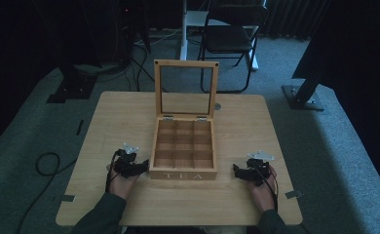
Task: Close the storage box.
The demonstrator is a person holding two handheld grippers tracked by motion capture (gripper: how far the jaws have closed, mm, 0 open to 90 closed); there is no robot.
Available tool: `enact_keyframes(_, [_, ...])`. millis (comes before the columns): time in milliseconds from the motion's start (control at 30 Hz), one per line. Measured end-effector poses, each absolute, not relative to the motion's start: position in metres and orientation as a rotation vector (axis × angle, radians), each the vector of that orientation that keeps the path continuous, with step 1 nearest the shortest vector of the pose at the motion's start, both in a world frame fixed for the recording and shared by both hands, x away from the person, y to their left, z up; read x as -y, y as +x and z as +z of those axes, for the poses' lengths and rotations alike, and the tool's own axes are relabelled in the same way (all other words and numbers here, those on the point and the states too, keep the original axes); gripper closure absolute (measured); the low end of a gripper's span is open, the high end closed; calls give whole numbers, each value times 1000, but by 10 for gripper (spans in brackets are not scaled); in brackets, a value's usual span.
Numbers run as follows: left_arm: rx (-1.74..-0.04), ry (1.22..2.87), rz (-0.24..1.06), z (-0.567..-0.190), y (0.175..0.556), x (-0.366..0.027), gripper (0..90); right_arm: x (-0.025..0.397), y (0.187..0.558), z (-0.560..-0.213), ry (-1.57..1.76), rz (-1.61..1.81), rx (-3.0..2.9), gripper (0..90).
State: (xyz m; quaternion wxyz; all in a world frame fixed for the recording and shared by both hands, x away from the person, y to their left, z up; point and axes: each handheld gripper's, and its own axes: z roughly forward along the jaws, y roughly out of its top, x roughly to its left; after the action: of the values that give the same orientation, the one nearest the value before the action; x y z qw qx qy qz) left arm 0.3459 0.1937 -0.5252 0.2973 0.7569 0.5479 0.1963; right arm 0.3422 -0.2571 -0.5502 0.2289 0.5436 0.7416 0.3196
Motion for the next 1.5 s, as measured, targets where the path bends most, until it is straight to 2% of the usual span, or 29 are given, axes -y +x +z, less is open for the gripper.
enact_keyframes(567, [-1455, 2007, 497, -525, 345, -195, 376, 257, 342, -550, 1490, 880, -2046, 128])
enact_keyframes(1000, [-1457, 1933, 442, -512, 353, -213, 379, 256, 341, -550, 1493, 880, -2041, 129])
enact_keyframes(1500, [-1377, 1901, 504, -480, 371, -222, 384, 255, 340, -550, 1486, 882, -2049, 130])
